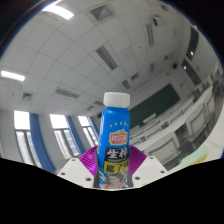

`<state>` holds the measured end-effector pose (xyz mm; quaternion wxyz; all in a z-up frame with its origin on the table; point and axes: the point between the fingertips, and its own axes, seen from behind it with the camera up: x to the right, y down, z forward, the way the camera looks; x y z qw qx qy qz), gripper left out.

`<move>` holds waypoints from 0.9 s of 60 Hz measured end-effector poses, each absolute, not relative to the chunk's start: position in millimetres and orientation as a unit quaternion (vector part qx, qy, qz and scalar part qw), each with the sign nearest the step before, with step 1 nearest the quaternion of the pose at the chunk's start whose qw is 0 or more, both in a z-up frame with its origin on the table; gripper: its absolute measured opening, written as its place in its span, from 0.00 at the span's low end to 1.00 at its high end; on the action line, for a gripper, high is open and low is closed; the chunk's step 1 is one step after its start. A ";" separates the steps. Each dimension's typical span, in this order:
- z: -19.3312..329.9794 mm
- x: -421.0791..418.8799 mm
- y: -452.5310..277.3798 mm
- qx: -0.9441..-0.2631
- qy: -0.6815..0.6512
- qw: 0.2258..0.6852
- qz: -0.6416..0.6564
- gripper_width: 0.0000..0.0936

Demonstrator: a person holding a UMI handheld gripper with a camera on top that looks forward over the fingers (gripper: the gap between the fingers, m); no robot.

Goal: Pour water

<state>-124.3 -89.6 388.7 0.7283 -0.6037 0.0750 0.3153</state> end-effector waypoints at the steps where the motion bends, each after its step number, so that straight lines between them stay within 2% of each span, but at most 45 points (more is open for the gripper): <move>1: 390.0 -110.8 -94.3 -0.607 0.065 0.740 0.283 0.40; 2: 395.1 -92.2 -84.8 -0.606 0.045 0.755 0.247 0.40; 5: 375.5 -52.7 -98.2 -0.617 0.028 0.770 0.161 0.40; 8: 343.8 -19.7 -103.1 -0.635 0.020 0.766 0.096 0.40; 9: 349.2 -4.5 -114.5 -0.639 0.011 0.766 0.071 0.40; 10: 324.6 1.8 -109.8 -0.649 0.012 0.759 0.058 0.41; 15: 255.7 45.6 -122.2 -0.693 -0.016 0.720 -0.014 0.41; 19: 207.2 75.9 -140.1 -0.733 -0.005 0.680 -0.025 0.41; 22: 179.9 91.2 -139.6 -0.742 -0.003 0.670 -0.030 0.40; 28: 148.6 107.9 -160.8 -0.762 -0.002 0.646 -0.039 0.41; 33: 156.6 106.6 -189.6 -0.755 -0.017 0.654 -0.033 0.41; 38: 156.0 104.4 -183.9 -0.761 -0.015 0.648 -0.030 0.43; 40: 157.4 103.6 -186.1 -0.763 -0.014 0.646 -0.030 0.48; 41: 161.2 108.3 -209.8 -0.765 -0.016 0.643 -0.031 0.52; 45: 157.2 108.6 -207.5 -0.778 -0.026 0.627 -0.036 0.68; 48: 161.2 111.4 -227.7 -0.785 -0.033 0.618 -0.035 0.93; 51: 168.2 109.9 -233.9 -0.780 -0.041 0.623 -0.034 0.89; 54: 182.5 119.1 -275.5 -0.777 -0.042 0.628 -0.032 0.91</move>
